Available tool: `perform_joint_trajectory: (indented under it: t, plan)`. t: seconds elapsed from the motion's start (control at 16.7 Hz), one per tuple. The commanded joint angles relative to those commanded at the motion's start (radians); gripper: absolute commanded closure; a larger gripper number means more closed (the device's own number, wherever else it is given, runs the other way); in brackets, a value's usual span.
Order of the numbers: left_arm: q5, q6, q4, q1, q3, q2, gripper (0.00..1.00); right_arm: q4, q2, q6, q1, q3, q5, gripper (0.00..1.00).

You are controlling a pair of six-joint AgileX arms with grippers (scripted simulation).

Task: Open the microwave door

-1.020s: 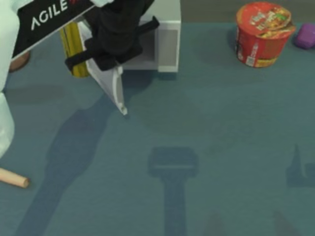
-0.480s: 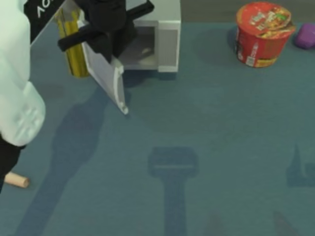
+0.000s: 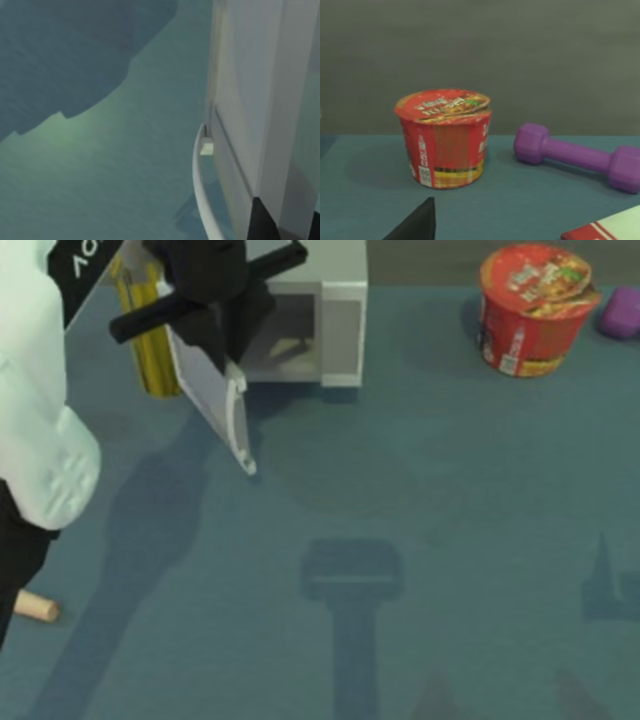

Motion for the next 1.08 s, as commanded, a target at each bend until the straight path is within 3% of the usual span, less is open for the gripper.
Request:
perform_joint_trajectory:
  t: [0.66,1.08]
  plan:
    - [0.001,0.001,0.152,0.004,-0.25,-0.09,1.0,0.0,0.0,0.0,0.0,0.0,0.0,0.0]
    - [0.001,0.001,0.161,0.004,-0.264,-0.095,1.0,0.0,0.0,0.0,0.0,0.0,0.0,0.0]
